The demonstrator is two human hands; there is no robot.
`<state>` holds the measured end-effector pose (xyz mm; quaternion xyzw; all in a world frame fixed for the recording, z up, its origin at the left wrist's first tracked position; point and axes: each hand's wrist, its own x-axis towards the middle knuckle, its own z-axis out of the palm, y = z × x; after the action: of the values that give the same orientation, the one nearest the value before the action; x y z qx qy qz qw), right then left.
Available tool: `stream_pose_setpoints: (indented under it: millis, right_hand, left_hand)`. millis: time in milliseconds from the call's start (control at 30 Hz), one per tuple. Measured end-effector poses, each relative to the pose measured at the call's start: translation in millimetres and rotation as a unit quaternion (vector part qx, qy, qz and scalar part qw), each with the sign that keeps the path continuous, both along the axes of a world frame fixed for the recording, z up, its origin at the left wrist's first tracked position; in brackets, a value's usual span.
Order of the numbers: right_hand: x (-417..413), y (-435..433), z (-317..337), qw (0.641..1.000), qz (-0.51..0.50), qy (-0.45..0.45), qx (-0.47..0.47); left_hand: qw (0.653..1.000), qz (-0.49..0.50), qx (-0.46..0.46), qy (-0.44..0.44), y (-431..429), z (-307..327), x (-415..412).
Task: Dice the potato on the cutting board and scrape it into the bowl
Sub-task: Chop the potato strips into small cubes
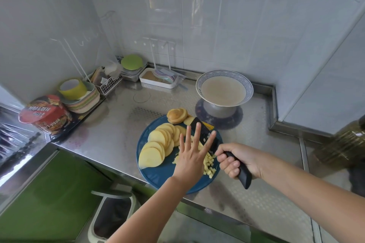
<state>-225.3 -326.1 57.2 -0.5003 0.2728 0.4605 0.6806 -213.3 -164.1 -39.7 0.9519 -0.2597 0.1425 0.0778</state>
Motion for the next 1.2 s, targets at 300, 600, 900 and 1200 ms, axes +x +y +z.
stream_pose_setpoints:
  millis: [300, 600, 900, 1200]
  right_hand:
    - [-13, -5, 9, 0.999, 0.006, -0.003, 0.035]
    - [-16, -20, 14, 0.996, 0.021, -0.067, -0.049]
    - [-22, -10, -7, 0.973, 0.104, -0.125, -0.163]
    - [-38, -1, -28, 0.963, 0.215, -0.092, -0.136]
  left_hand:
    - [0.995, 0.053, 0.020, 0.082, 14, -18, 3]
    - [0.975, 0.067, -0.117, 0.177, 18, -19, 13]
    - [0.941, 0.139, -0.247, 0.186, 50, -4, 45]
    - [0.925, 0.220, -0.126, 0.282, 103, -3, 48]
